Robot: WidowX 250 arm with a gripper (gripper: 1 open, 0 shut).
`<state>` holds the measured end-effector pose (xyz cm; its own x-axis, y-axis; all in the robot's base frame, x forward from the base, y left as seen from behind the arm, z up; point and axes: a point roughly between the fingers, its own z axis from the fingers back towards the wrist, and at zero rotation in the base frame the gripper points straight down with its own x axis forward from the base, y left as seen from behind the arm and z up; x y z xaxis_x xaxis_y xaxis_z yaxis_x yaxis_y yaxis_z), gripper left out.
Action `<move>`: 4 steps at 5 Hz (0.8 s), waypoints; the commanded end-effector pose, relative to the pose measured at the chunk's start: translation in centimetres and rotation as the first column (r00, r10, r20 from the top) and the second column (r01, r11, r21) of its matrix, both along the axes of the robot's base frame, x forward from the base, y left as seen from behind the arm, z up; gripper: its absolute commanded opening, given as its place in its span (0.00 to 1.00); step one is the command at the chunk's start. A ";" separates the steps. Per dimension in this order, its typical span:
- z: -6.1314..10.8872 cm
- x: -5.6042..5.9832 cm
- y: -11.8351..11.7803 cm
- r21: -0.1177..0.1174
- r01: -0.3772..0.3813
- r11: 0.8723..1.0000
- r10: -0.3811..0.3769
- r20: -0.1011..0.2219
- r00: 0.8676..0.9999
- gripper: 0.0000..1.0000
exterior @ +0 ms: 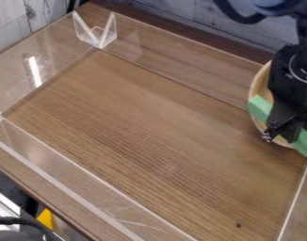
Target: Put the green block in the brown bowl
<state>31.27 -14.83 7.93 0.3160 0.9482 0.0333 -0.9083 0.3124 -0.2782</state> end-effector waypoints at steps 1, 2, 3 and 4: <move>2.2 0.1 -0.2 -0.021 -0.032 0.999 0.034 0.068 0.997 0.00; 1.8 0.5 0.3 -0.019 -0.089 0.996 0.090 0.078 0.993 0.00; 1.4 0.8 -0.6 -0.021 -0.117 0.993 0.118 0.074 0.990 0.00; 1.0 1.2 -1.1 -0.023 -0.144 0.989 0.145 0.071 0.987 0.00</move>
